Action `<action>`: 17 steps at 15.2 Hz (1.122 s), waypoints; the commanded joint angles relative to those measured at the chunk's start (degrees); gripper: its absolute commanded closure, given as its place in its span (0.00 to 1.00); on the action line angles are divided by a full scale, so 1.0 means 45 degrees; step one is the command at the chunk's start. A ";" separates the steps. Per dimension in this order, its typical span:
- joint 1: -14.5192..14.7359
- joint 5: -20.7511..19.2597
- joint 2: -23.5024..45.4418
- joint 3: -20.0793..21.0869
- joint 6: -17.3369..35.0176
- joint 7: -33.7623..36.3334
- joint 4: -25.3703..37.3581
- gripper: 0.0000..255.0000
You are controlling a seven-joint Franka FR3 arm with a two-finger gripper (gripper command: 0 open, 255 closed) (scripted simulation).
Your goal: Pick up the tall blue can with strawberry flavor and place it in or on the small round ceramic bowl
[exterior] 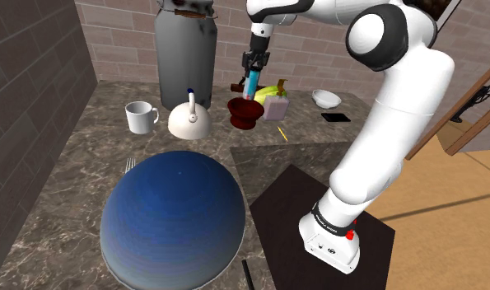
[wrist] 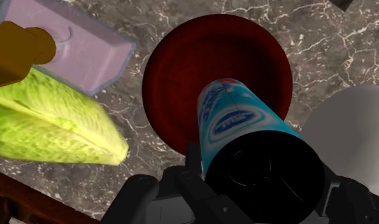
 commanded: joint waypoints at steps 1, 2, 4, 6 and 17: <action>-0.0005 0.0009 0.0035 -0.0002 0.0356 -0.0015 -0.0308 1.00; -0.0004 0.0012 0.0054 -0.0001 0.0521 -0.0019 -0.0454 1.00; -0.0003 0.0020 0.0101 0.0001 0.0850 -0.0027 -0.0736 1.00; -0.0003 0.0030 0.0158 0.0004 0.1175 -0.0036 -0.1004 1.00; -0.0004 0.0031 0.0165 0.0004 0.1222 -0.0038 -0.1045 0.00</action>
